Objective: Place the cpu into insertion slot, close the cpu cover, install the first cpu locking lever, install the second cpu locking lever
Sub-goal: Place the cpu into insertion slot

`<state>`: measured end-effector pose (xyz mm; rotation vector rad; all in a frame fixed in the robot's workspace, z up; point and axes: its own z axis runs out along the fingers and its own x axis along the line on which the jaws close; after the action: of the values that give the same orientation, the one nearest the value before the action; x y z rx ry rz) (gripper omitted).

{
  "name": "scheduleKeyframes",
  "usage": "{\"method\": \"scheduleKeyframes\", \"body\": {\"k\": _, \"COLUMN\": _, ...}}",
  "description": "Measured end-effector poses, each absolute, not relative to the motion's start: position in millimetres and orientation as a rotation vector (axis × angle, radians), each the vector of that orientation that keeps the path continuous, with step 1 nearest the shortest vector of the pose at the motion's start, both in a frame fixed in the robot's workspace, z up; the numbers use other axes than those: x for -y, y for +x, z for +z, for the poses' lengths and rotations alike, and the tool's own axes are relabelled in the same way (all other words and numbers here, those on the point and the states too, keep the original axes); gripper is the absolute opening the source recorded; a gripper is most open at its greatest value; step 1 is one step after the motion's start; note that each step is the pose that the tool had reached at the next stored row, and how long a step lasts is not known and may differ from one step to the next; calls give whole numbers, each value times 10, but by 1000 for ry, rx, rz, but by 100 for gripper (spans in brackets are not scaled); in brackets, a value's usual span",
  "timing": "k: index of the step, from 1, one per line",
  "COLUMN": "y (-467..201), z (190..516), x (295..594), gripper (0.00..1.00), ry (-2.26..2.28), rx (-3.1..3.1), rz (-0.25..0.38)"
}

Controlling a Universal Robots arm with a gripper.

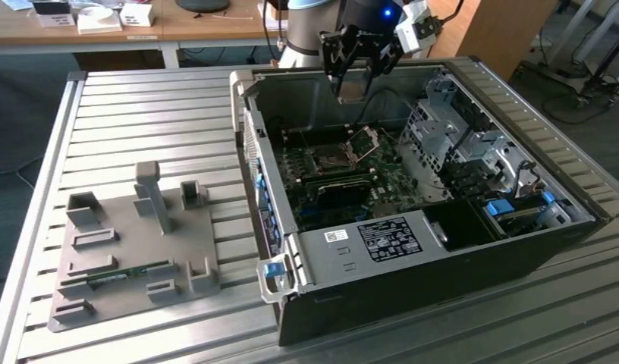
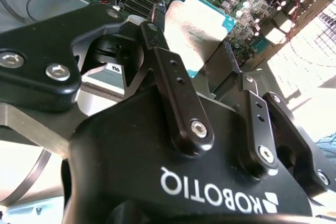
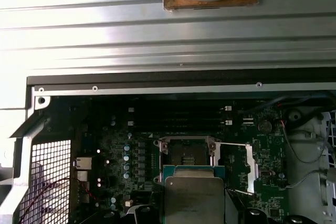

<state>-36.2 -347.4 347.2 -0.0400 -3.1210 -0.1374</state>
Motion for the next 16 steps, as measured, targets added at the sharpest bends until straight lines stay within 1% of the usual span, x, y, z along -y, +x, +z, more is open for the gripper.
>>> {"method": "scheduleKeyframes", "body": {"k": 16, "y": -362, "z": 3437, "x": 3474, "gripper": 54, "ry": -40, "rx": 3121, "rz": -137}}
